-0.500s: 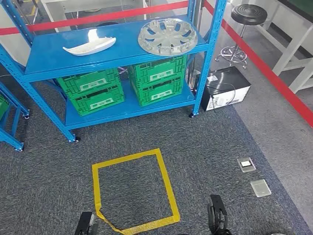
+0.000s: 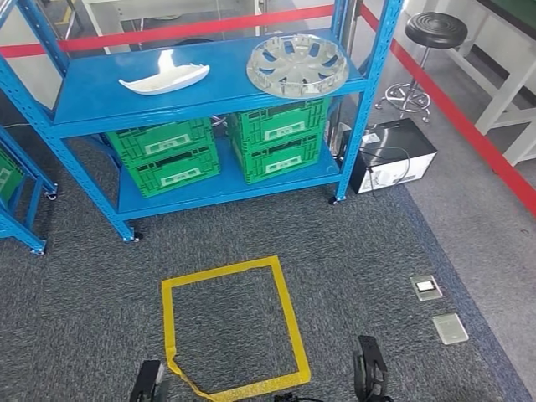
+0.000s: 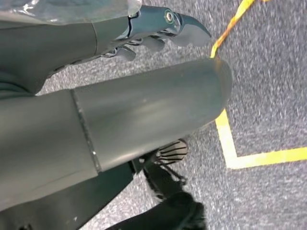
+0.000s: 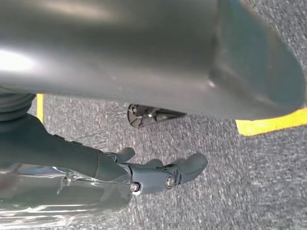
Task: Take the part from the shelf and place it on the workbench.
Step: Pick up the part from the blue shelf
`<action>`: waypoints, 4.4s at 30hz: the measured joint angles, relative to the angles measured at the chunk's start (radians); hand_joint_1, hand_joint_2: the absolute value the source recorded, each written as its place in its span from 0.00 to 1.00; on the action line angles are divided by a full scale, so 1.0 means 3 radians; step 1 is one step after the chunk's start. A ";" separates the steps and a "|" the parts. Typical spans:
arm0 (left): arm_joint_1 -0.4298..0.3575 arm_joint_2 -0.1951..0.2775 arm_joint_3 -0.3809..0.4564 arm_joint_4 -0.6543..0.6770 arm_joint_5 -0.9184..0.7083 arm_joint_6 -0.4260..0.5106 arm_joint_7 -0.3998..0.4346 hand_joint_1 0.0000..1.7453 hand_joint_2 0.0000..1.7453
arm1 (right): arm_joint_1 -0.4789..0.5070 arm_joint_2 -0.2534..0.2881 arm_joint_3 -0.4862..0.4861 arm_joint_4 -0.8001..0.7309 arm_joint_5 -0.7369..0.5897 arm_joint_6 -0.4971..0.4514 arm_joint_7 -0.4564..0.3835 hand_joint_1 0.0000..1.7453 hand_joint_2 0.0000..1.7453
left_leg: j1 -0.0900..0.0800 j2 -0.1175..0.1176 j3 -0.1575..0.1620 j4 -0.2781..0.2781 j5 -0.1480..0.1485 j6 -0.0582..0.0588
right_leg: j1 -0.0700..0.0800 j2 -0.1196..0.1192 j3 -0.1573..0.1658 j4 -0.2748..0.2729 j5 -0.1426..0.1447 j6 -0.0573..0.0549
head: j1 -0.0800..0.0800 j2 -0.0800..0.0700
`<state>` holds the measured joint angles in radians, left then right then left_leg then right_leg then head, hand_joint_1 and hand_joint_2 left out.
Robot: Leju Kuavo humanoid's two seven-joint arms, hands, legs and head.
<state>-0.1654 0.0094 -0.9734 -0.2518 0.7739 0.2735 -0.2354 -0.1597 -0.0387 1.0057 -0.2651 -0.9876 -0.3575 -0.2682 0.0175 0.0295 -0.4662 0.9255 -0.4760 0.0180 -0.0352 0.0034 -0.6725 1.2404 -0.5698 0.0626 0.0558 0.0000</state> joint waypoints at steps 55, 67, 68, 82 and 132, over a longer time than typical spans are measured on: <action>0.0011 -0.0015 -0.0011 0.0024 0.0042 0.0025 -0.0101 0.00 0.00 | 0.0013 0.0007 -0.0002 0.0017 0.0033 0.0010 -0.0025 0.00 0.00 | -0.0126 -0.0135 -0.0315 0.0090 0.0196 0.0106 | 0.0104 0.0032 0.0740 -0.0835 0.0099 -0.0176 | -0.0102 -0.0001; 0.0000 -0.0037 -0.0010 0.0027 0.0054 0.0025 -0.0103 0.00 0.00 | 0.0029 -0.0007 -0.0002 0.0024 0.0032 0.0012 -0.0030 0.00 0.00 | -0.0080 -0.0127 -0.0023 0.0113 -0.0073 -0.0010 | 0.0051 0.0001 0.0302 -0.0805 0.0329 -0.0122 | -0.0003 -0.0001; -0.0004 -0.0038 -0.0010 0.0027 0.0054 0.0025 -0.0104 0.00 0.00 | 0.0031 -0.0007 -0.0002 0.0024 0.0030 0.0013 -0.0032 0.00 0.00 | -0.0082 -0.0126 -0.0014 0.0117 -0.0086 -0.0029 | 0.0054 0.0003 0.0309 -0.0812 0.0300 -0.0163 | -0.0012 -0.0001; 0.0015 -0.0028 -0.0011 0.0032 0.0065 0.0031 -0.0117 0.00 0.00 | 0.0057 0.0004 -0.0009 0.0028 -0.0001 0.0004 -0.0060 0.00 0.00 | -0.0117 -0.0121 -0.0679 0.0238 0.0332 0.0008 | 0.0046 0.0051 0.0990 -0.1016 -0.0103 -0.0203 | -0.0136 -0.0001; -0.0007 -0.0036 0.0000 0.0036 0.0119 0.0096 -0.0343 0.00 0.00 | -0.0163 -0.0022 -0.0069 -0.0158 0.0239 0.0039 -0.0540 0.00 0.00 | -0.0037 -0.0114 -0.0231 0.0048 0.0182 0.0054 | -0.0003 0.0028 0.0460 -0.0765 0.0157 -0.0033 | -0.0001 -0.0001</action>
<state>-0.1675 -0.0013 -0.9735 -0.2411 0.8096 0.3022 -0.3384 -0.2085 -0.0454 0.9850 -0.3124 -0.9159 -0.3458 -0.4303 0.0063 -0.0046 -0.5355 0.9400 -0.4214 0.0341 -0.0361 0.0116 -0.5347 1.0107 -0.5226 0.0527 0.0556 -0.0004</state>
